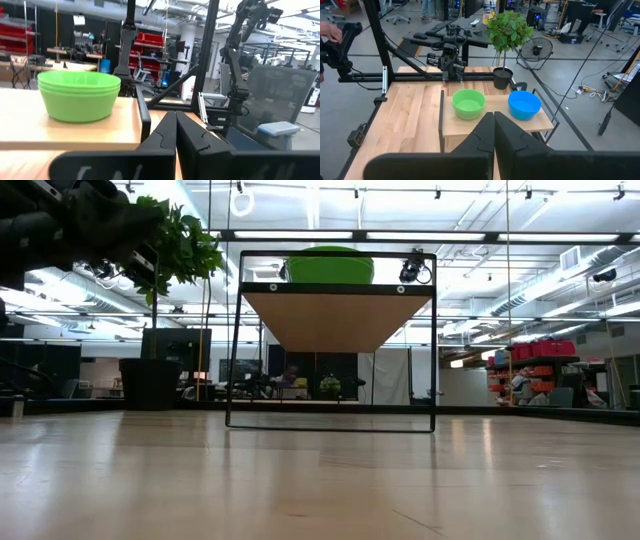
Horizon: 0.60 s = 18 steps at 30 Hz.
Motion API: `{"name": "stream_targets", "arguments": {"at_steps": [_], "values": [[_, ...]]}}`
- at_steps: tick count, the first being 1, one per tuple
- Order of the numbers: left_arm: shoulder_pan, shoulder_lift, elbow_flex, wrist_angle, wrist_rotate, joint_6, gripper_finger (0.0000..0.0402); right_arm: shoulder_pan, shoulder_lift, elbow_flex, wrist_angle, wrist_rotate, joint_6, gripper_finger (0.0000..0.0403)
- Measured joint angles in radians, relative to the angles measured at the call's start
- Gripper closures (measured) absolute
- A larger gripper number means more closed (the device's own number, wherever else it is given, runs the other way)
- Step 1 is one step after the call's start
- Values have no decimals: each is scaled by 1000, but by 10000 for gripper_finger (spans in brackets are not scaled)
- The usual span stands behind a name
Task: Pick & Place Mini bowls
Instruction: Return to Home Position
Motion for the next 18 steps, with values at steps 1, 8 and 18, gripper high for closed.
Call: {"name": "stream_targets", "arguments": {"at_steps": [1, 8, 18], "values": [[0, -14, 0, -5, 0, 6, 401, 0, 0, 0, 0, 0, 0, 396], [0, -106, 0, -103, 15, 15, 401, 0, 0, 0, 0, 0, 0, 396], [0, -225, -1, -330, 28, 80, 401, 0, 0, 0, 0, 0, 0, 396]]}}
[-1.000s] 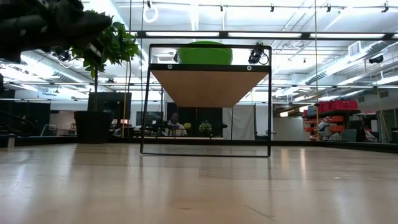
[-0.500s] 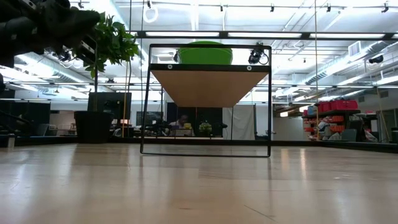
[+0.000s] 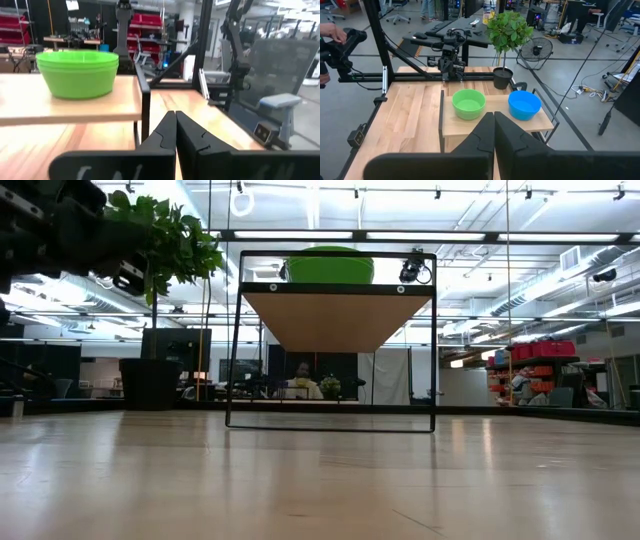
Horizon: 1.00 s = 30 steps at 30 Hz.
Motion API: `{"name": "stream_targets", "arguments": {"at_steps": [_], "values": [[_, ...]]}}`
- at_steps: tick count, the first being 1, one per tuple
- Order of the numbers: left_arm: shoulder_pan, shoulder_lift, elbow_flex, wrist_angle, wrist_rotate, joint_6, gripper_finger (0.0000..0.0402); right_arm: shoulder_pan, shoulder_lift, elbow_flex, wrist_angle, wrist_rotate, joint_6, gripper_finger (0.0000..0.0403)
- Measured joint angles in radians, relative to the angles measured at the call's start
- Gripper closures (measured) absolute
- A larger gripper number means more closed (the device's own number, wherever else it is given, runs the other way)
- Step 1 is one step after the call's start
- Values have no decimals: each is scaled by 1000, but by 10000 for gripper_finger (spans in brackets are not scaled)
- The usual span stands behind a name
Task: Pick & Place Mini bowls
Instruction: Return to Home Position
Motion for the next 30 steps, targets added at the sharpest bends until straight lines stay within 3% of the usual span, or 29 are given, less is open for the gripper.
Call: {"name": "stream_targets", "arguments": {"at_steps": [13, 30], "values": [[2, -136, 0, -217, -10, 56, 401, 0, 0, 0, 0, 0, 0, 396], [2, -206, 1, -259, -54, 107, 401, 0, 0, 0, 0, 0, 0, 396]]}}
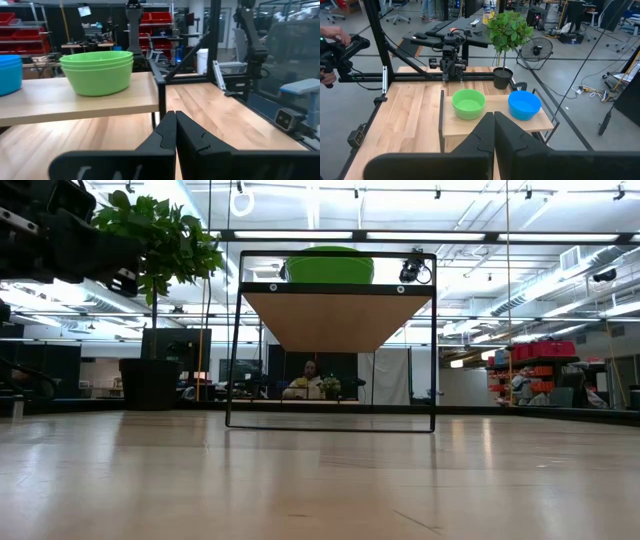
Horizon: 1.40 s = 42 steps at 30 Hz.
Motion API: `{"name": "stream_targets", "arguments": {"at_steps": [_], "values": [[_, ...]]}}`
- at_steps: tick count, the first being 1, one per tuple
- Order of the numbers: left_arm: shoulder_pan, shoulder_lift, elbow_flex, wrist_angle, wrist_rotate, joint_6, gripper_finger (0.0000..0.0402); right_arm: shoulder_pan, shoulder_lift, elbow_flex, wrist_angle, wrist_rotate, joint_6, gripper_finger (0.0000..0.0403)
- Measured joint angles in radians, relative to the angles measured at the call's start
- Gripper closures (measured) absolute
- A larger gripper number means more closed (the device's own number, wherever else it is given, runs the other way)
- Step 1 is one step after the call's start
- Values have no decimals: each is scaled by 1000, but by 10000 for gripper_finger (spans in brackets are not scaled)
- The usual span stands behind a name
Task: Pick & Place Mini bowls
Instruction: Return to Home Position
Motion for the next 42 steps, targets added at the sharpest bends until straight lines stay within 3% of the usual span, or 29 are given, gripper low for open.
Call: {"name": "stream_targets", "arguments": {"at_steps": [13, 22, 42], "values": [[0, 1, 0, -12, -54, 0, 400, 0, 0, 0, 0, 0, 0, 396], [0, 3, -2, 11, -55, -4, 374, 0, 0, 0, 0, 0, 0, 396], [0, 3, -2, 69, -55, -5, 379, 0, 0, 0, 0, 0, 0, 396]]}}
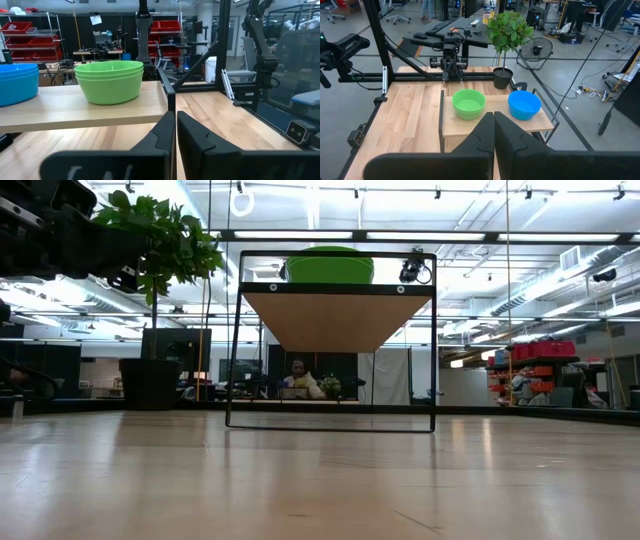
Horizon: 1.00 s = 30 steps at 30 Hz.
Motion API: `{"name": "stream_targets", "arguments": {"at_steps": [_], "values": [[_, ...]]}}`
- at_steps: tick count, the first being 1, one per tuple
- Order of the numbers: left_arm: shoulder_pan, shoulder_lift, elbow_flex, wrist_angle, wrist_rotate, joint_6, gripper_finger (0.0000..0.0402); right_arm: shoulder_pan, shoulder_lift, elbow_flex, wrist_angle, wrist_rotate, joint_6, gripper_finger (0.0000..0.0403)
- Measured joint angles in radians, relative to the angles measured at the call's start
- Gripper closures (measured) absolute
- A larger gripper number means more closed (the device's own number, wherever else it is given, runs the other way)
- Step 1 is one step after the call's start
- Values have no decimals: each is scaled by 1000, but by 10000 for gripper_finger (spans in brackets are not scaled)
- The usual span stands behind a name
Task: Pick & Place Mini bowls
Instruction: Return to Home Position
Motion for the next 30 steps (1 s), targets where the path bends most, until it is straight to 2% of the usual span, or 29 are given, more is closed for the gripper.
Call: {"name": "stream_targets", "arguments": {"at_steps": [30], "values": [[0, 0, 0, 3, 0, -1, 379, 0, 0, 0, 26, 0, 0, 396]]}}
